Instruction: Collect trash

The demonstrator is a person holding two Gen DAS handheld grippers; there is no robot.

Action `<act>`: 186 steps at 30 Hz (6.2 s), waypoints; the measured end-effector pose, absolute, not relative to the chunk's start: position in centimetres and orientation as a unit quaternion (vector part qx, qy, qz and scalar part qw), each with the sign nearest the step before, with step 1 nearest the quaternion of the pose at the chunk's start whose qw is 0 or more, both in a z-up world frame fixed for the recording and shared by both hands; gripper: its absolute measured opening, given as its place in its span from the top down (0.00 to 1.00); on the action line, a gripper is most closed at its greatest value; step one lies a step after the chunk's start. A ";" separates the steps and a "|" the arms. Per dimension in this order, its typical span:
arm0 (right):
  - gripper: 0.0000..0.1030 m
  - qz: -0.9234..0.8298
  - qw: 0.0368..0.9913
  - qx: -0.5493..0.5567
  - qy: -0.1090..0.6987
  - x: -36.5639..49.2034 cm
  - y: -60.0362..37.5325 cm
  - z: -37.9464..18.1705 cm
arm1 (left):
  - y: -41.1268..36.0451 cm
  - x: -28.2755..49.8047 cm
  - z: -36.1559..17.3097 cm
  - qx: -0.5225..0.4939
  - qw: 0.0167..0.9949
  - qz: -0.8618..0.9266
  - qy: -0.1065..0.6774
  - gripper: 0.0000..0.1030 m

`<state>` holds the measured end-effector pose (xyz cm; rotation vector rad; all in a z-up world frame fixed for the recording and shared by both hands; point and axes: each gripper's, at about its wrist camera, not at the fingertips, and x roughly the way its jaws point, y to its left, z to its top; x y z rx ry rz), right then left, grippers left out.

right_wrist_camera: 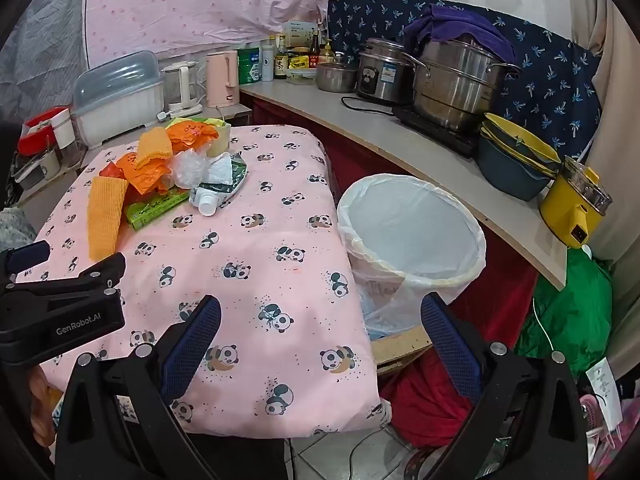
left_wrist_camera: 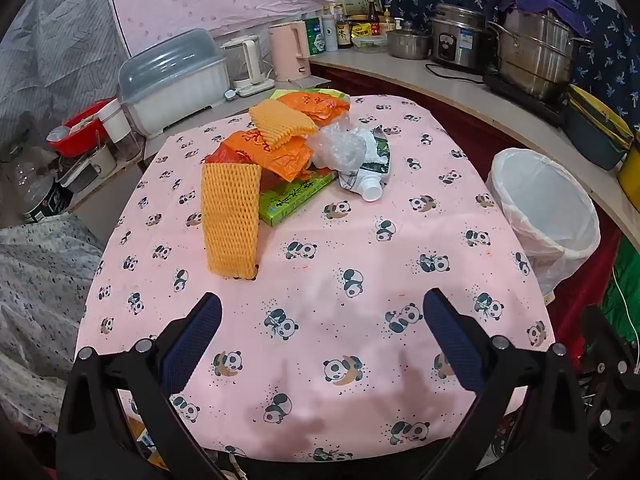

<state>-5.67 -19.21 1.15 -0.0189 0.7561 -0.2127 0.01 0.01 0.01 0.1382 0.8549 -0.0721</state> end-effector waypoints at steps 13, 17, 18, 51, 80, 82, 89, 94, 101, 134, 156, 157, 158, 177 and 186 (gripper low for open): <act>0.06 -0.104 0.924 -0.009 0.367 -5.8 -19.1 1.2 | -0.4 -0.1 0.9 0.070 0.910 -0.032 0.408 0.07; 0.06 -0.105 0.924 -0.010 0.367 -5.8 -19.1 1.2 | -0.3 -0.4 1.0 0.072 0.910 -0.032 0.407 0.07; 0.06 -0.105 0.925 -0.010 0.366 -5.8 -19.1 1.2 | -0.1 -0.5 1.2 0.072 0.910 -0.032 0.407 0.07; 0.06 -0.099 0.927 -0.003 0.362 -5.9 -19.1 1.5 | -0.1 -0.7 1.2 0.072 0.912 -0.032 0.403 0.07; 0.06 -0.098 0.928 0.000 0.360 -5.7 -19.4 1.4 | -0.7 -0.3 2.4 0.075 0.915 -0.031 0.396 0.07; 0.06 -0.098 0.927 0.000 0.362 -5.6 -19.5 1.4 | -0.7 -0.3 2.4 0.075 0.915 -0.032 0.396 0.07; 0.06 -0.098 0.927 -0.002 0.362 -5.4 -19.5 1.4 | -0.8 -0.3 2.4 0.075 0.915 -0.032 0.396 0.07; 0.06 -0.097 0.928 -0.005 0.359 -5.4 -19.7 1.4 | -0.4 -0.2 2.0 0.073 0.914 -0.032 0.397 0.07; 0.06 -0.095 0.929 -0.006 0.358 -5.3 -19.7 1.3 | -0.3 -0.2 1.9 0.072 0.915 -0.032 0.396 0.07; 0.06 -0.087 0.932 -0.014 0.352 3.0 -15.8 0.6 | 6.4 8.0 -1.6 0.017 0.910 -0.031 0.412 0.07; 0.08 -0.010 0.921 -0.005 0.389 16.6 -8.8 -3.8 | 13.2 15.9 -7.7 -0.065 0.875 -0.052 0.477 0.19; 0.10 -0.006 0.921 -0.003 0.390 17.2 -8.6 -4.0 | 13.1 16.0 -7.8 -0.067 0.873 -0.059 0.479 0.28; 0.14 -0.003 0.920 -0.001 0.392 17.7 -8.4 -4.1 | 12.9 16.1 -7.9 -0.067 0.871 -0.065 0.483 0.32; 0.91 0.010 0.915 0.048 0.401 19.0 -9.2 -4.5 | 11.9 13.6 -6.1 -0.077 0.869 -0.114 0.475 0.80; 0.91 -0.021 0.933 0.059 0.353 14.3 -13.3 0.3 | 8.8 10.6 -2.5 -0.062 0.881 -0.154 0.444 0.80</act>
